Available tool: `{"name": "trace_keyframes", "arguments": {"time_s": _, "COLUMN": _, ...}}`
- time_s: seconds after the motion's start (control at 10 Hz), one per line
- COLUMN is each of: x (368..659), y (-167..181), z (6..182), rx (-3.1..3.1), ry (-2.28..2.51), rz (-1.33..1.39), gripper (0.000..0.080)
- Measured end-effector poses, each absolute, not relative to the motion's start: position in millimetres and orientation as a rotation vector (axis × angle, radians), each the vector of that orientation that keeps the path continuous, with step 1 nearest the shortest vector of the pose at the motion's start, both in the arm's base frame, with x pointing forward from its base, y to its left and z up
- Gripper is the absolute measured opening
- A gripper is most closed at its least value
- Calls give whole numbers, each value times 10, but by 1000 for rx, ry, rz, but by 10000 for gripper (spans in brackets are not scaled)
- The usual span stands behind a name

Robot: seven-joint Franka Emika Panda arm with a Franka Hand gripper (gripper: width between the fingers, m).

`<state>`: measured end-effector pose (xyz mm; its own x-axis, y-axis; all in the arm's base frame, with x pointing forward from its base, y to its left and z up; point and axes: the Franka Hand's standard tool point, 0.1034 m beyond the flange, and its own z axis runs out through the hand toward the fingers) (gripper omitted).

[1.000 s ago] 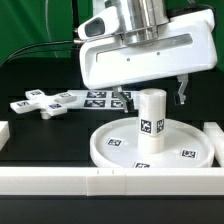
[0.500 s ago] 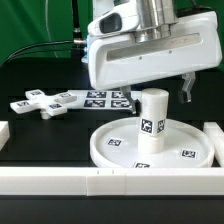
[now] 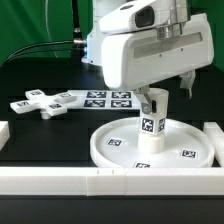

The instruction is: Assemble round table

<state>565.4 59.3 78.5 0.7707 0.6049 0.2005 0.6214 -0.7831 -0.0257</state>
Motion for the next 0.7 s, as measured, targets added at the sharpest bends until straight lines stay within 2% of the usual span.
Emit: {"name": "trace_keyframes", "arguments": {"time_s": 0.7, "x": 5716, "y": 556, "z": 808, "rx": -2545, "ry": -1820, "rz": -294, "gripper": 649}}
